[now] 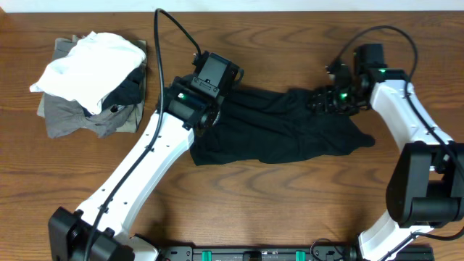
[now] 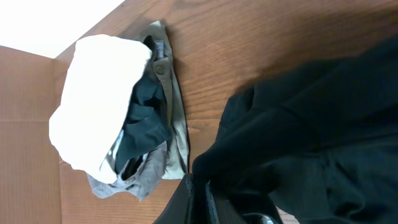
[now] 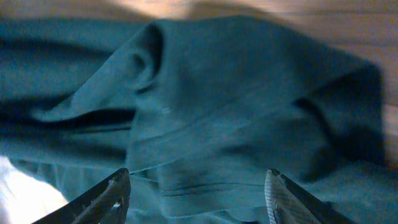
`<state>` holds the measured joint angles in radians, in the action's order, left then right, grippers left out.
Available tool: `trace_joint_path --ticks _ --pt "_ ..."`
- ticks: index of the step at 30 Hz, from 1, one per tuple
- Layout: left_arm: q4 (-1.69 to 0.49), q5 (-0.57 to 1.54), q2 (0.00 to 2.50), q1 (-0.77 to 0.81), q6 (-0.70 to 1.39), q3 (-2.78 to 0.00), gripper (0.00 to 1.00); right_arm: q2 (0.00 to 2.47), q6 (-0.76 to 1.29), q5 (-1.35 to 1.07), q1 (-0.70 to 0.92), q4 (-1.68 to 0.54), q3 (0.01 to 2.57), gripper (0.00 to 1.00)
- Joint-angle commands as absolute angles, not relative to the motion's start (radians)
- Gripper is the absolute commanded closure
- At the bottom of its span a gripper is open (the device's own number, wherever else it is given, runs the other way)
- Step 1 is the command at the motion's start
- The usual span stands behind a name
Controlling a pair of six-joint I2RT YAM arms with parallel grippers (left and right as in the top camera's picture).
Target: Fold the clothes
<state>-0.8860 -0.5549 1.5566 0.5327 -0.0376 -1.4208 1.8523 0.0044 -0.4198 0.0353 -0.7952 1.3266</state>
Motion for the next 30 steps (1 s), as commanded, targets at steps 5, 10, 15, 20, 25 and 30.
trace_joint_path --ticks 5,10,15,20,25,30 --pt "-0.885 -0.591 1.496 0.529 -0.005 -1.441 0.94 1.872 0.012 -0.245 0.165 -0.792 1.325 0.35" --pt "-0.859 -0.549 1.474 0.529 -0.002 -1.441 0.94 1.934 0.01 -0.251 0.218 -0.754 1.325 0.39" --pt "-0.856 -0.527 1.47 0.529 -0.002 -1.441 0.94 1.982 0.03 -0.152 0.252 -0.746 1.325 0.87" --pt "-0.884 -0.559 1.465 0.529 -0.006 -1.441 0.94 1.928 0.151 0.183 0.197 -0.77 1.325 0.99" --pt "-0.89 -0.579 1.44 0.529 -0.006 -1.441 0.94 1.874 0.142 0.172 0.054 -0.735 1.326 0.99" --pt "-0.892 -0.6 1.419 0.527 -0.022 -1.441 0.94 1.869 -0.012 -0.178 -0.067 -0.664 1.326 0.92"
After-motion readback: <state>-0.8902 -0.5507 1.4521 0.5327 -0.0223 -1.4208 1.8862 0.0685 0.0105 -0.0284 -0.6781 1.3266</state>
